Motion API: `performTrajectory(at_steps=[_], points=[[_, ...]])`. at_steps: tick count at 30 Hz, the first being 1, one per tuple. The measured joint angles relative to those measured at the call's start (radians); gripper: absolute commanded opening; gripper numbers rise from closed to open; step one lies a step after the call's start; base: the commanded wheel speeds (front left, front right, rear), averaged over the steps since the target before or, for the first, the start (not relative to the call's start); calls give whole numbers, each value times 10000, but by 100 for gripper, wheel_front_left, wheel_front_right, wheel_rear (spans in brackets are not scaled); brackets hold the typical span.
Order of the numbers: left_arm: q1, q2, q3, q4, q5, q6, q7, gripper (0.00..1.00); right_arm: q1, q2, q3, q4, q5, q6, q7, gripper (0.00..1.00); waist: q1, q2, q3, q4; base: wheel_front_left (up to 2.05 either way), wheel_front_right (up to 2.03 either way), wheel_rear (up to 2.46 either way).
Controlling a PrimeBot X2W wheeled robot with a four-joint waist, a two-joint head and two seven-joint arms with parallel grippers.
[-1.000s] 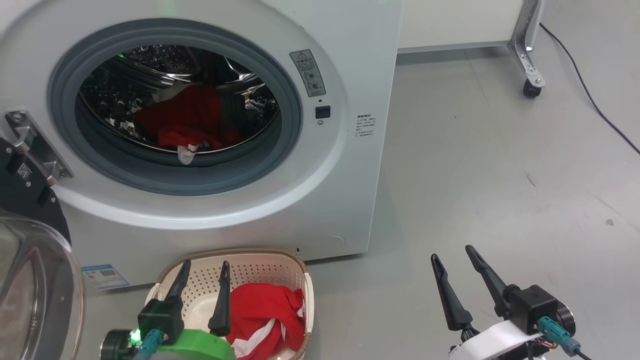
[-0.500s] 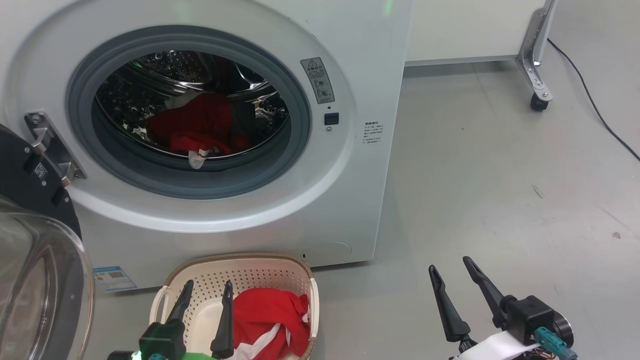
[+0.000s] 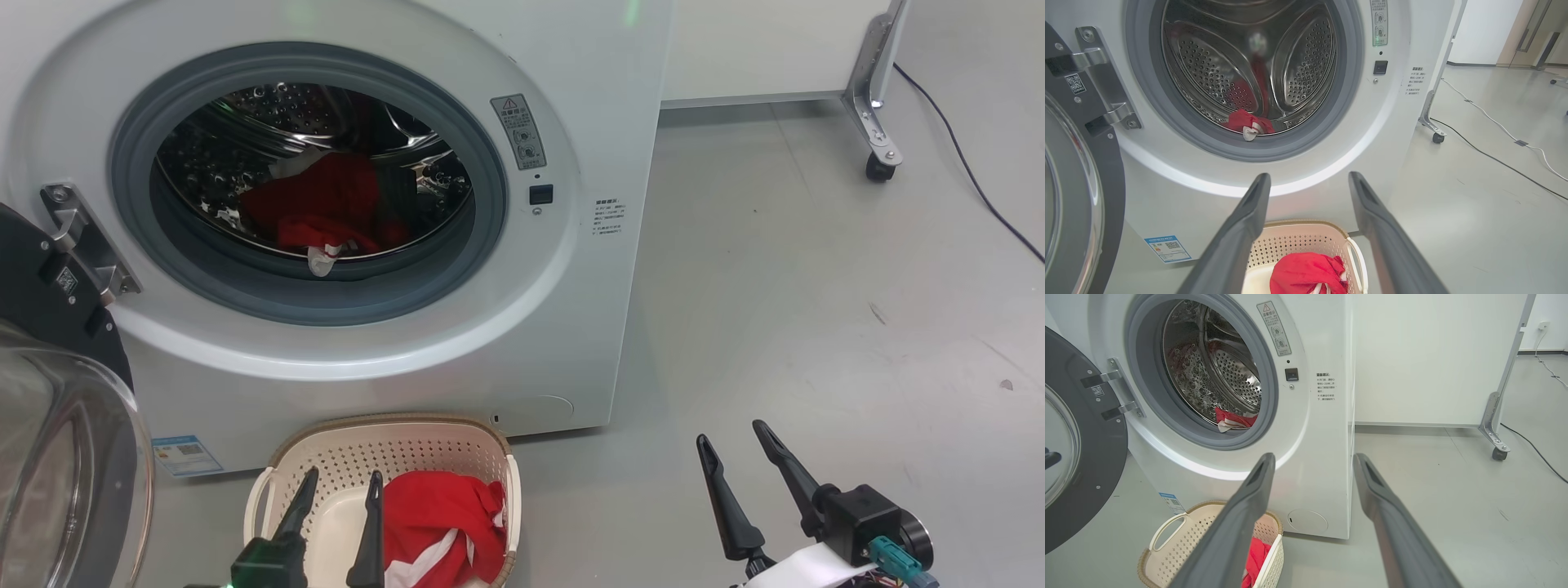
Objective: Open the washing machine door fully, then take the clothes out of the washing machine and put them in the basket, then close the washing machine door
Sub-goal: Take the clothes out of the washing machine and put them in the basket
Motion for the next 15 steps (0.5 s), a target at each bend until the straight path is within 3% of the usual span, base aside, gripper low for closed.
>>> performTrajectory(at_steps=[15], points=[[9,13,-75,-267,44,27,451,100,12,0,222,-130,-2,0,0,100,0,0,190,-30,0,0,0]])
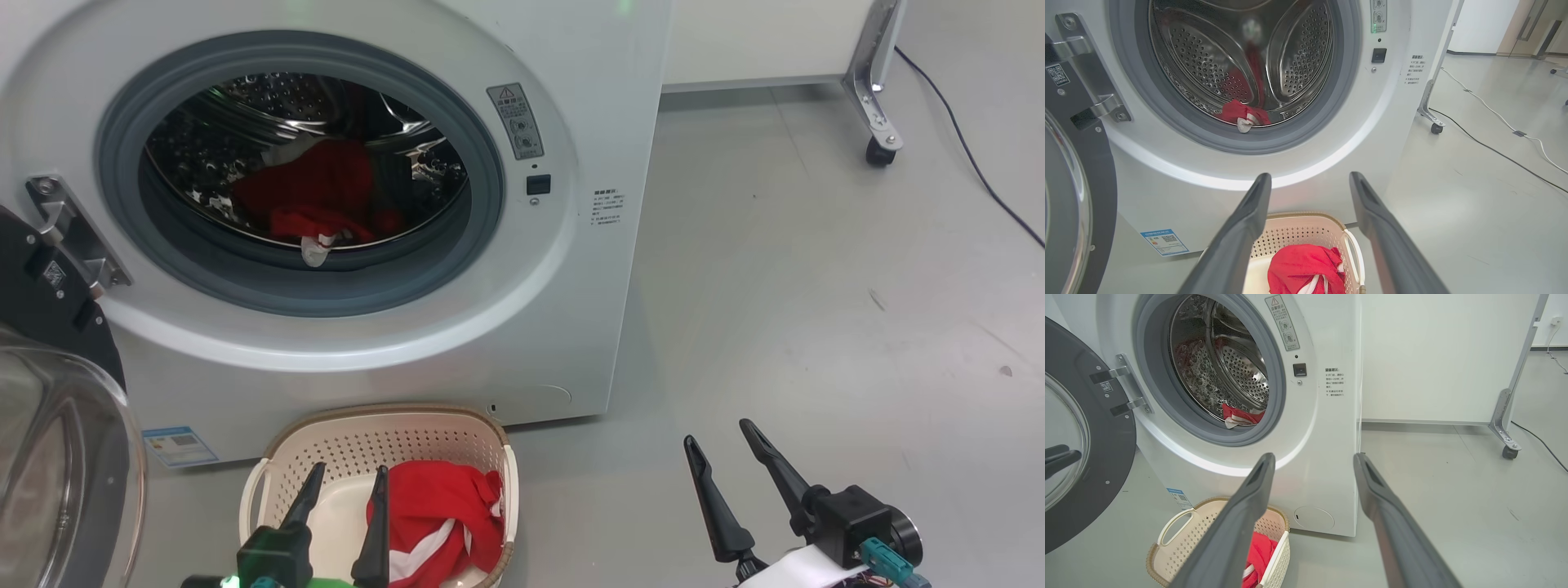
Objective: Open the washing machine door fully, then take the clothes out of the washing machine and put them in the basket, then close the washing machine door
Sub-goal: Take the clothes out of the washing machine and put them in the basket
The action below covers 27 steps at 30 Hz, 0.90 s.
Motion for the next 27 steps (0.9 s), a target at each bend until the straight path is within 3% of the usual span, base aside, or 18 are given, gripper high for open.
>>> performTrajectory(at_steps=[15,27], points=[[-2112,-4,-190,-61,-50,15,587,100,-363,-8,38,-493,-148,36,0,100,0,0,1338,-293,0,0,0],[-4401,-40,134,809,-46,31,1384,100,-1364,-15,280,-832,-176,190,0,100,0,0,2900,-661,0,0,0]])
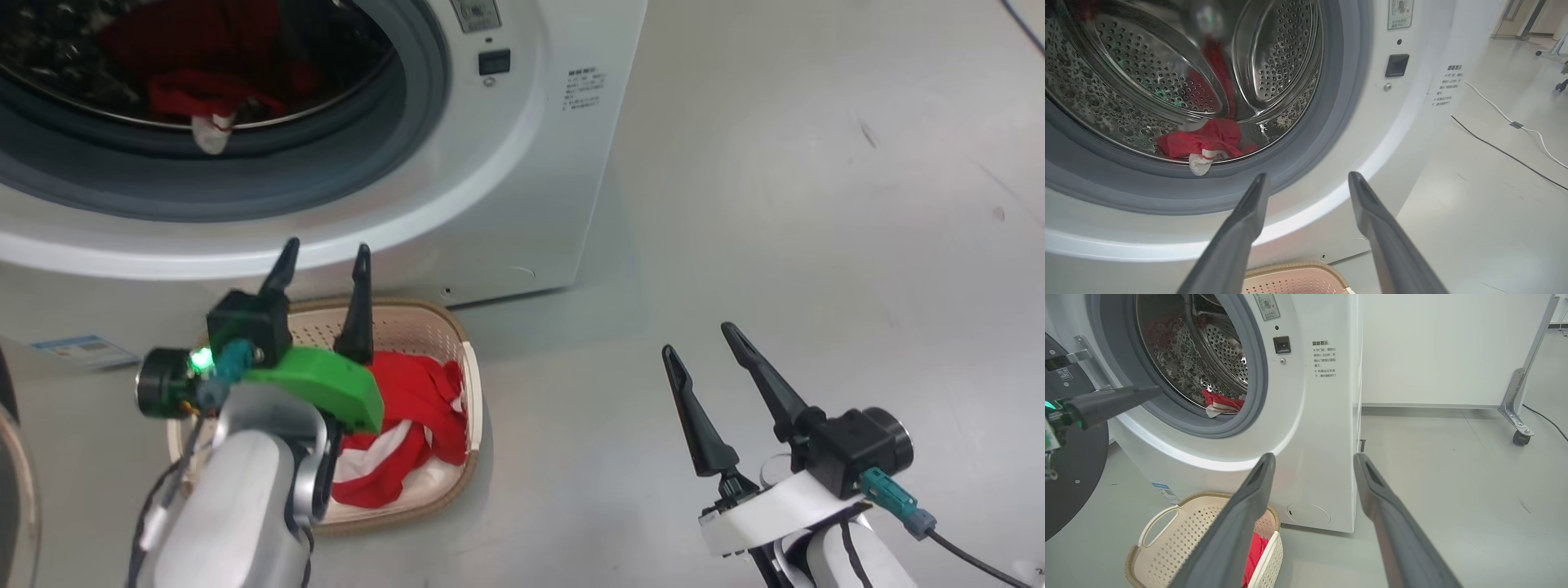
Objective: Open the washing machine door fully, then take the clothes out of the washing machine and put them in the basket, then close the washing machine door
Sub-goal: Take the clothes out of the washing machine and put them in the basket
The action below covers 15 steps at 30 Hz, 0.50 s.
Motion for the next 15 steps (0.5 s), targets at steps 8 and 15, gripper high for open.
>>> performTrajectory(at_steps=[8,15], points=[[-1669,159,439,721,-86,17,953,100,-1033,-4,90,-180,2,92,0,100,0,0,1092,-375,0,0,0],[-3424,972,713,1511,-46,13,2176,100,-1656,-13,15,-249,305,157,0,100,0,0,1976,-766,0,0,0]])
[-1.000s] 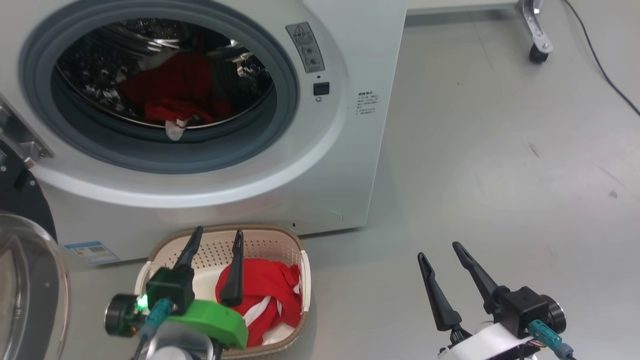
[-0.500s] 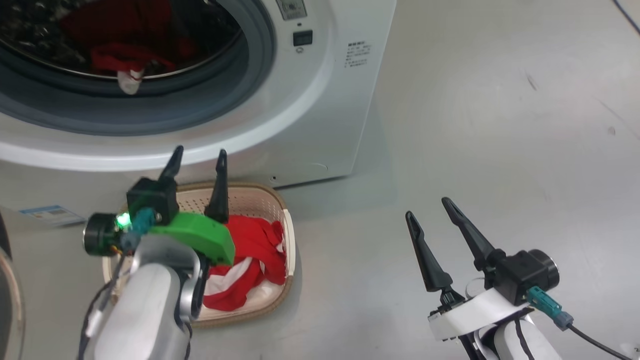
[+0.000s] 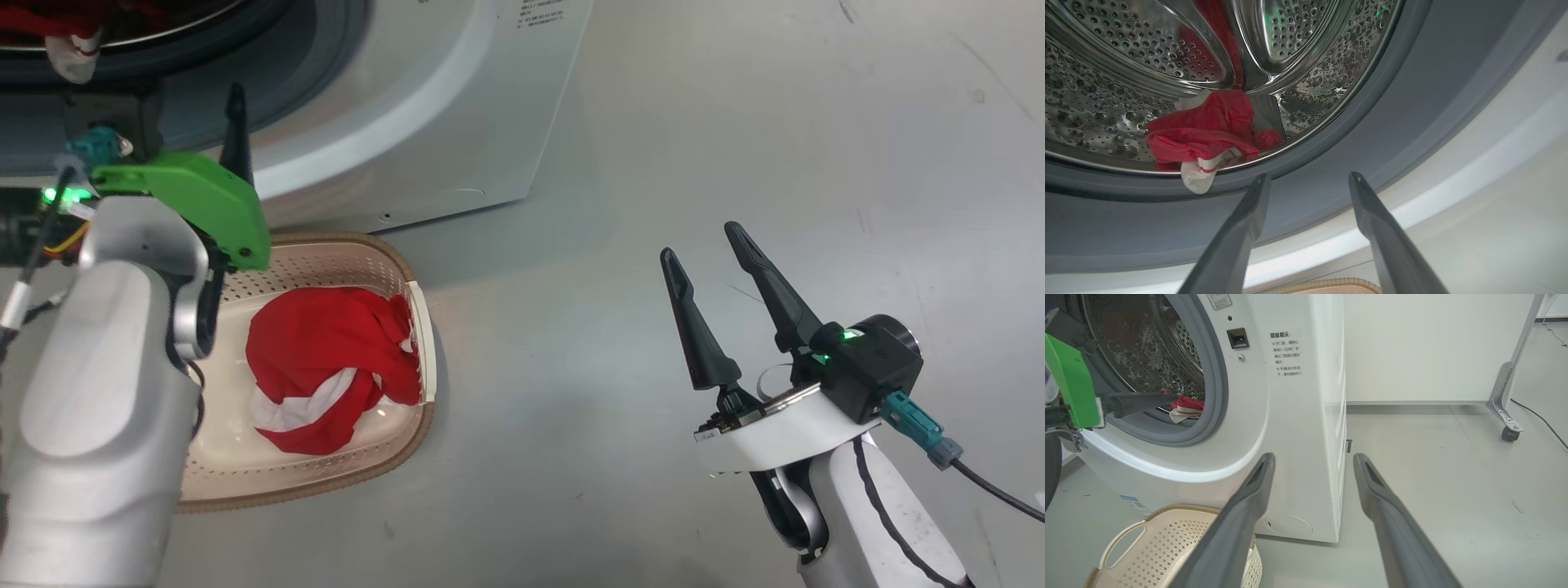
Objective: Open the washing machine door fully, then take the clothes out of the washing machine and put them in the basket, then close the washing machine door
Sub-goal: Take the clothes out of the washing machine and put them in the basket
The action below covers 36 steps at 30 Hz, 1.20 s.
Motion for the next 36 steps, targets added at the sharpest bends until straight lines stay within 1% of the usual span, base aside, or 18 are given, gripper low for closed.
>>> performTrajectory(at_steps=[6,10,19,22,30,36], points=[[-1327,867,288,508,198,-13,941,100,-360,-6,236,15,523,2,0,100,0,0,586,-376,0,0,0],[-2047,1582,439,752,522,-65,1390,100,-622,-4,443,31,890,2,0,100,0,0,849,-689,0,0,0],[-3333,2571,568,1191,696,-485,2481,100,-1022,-8,681,27,1319,4,0,100,0,0,1390,-1272,0,0,0],[-3686,2826,639,1344,694,-575,2899,100,-1148,-8,746,15,1471,4,0,100,1,0,1566,-1431,0,0,0],[-4152,3221,855,1979,631,-740,4048,100,-1408,-4,871,25,1685,4,0,100,1,0,1961,-1758,0,0,0],[-4238,3281,857,2316,581,-763,4598,100,-1517,-4,865,67,1712,4,0,100,1,0,2070,-1875,0,0,0]])
